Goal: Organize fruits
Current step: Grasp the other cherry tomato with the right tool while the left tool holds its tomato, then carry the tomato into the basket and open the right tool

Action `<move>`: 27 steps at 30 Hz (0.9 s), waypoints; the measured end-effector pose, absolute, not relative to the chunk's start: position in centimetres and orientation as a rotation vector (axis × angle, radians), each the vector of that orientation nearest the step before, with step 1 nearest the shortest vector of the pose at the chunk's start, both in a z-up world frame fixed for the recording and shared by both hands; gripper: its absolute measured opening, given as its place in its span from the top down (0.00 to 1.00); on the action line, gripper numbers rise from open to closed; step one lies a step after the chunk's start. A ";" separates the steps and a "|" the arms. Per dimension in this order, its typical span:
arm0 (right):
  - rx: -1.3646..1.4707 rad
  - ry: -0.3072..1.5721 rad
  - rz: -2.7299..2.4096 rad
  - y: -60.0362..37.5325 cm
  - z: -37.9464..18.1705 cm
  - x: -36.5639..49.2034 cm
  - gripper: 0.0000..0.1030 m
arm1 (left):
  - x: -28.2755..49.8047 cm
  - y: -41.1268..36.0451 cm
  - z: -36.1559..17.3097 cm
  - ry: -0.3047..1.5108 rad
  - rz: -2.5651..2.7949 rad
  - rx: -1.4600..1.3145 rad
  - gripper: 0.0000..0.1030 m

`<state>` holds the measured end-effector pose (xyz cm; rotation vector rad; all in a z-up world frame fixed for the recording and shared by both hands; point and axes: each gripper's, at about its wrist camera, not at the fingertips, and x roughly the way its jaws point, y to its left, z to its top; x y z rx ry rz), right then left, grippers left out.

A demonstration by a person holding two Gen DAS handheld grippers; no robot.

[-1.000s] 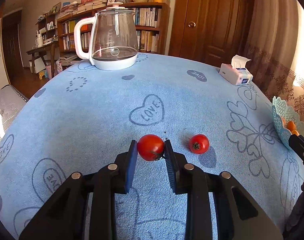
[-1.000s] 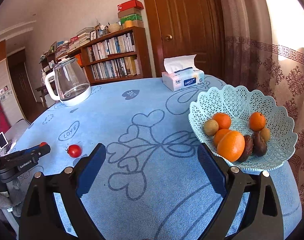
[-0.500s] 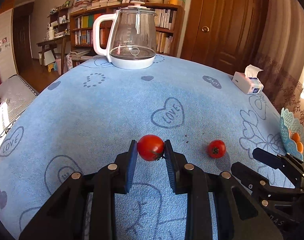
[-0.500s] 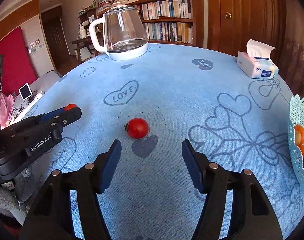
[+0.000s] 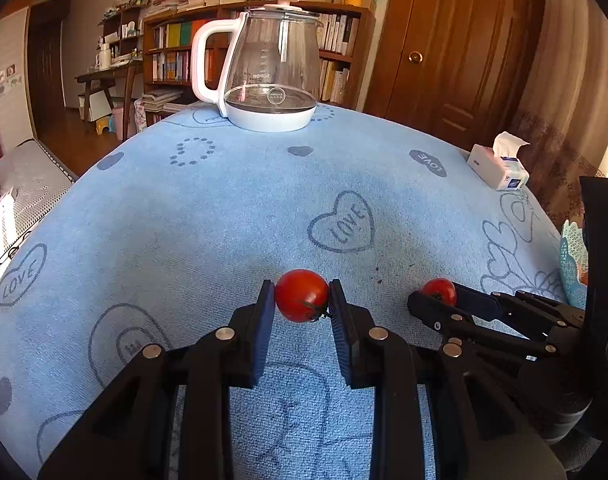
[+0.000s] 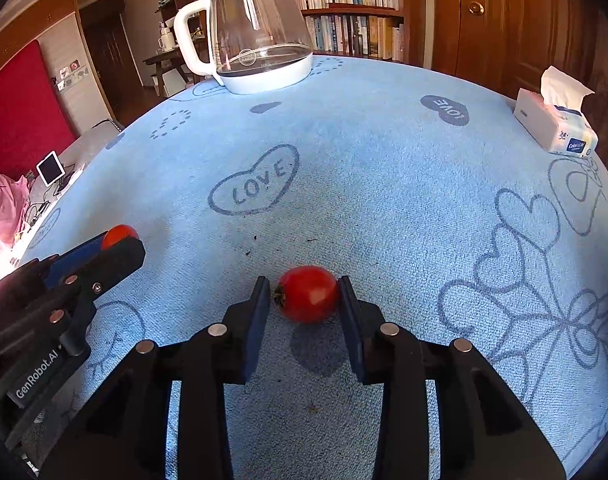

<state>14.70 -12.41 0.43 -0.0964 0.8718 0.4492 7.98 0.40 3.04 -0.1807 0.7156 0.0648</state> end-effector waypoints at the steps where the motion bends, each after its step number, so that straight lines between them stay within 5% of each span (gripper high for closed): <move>1: -0.095 0.870 0.448 -12.5 0.4 14.7 0.70 | 8.0 0.4 3.0 0.715 0.064 -0.181 0.73; 27: 0.075 0.724 0.321 -19.3 3.4 11.7 0.70 | 7.5 -0.8 3.3 0.691 0.000 -0.154 0.73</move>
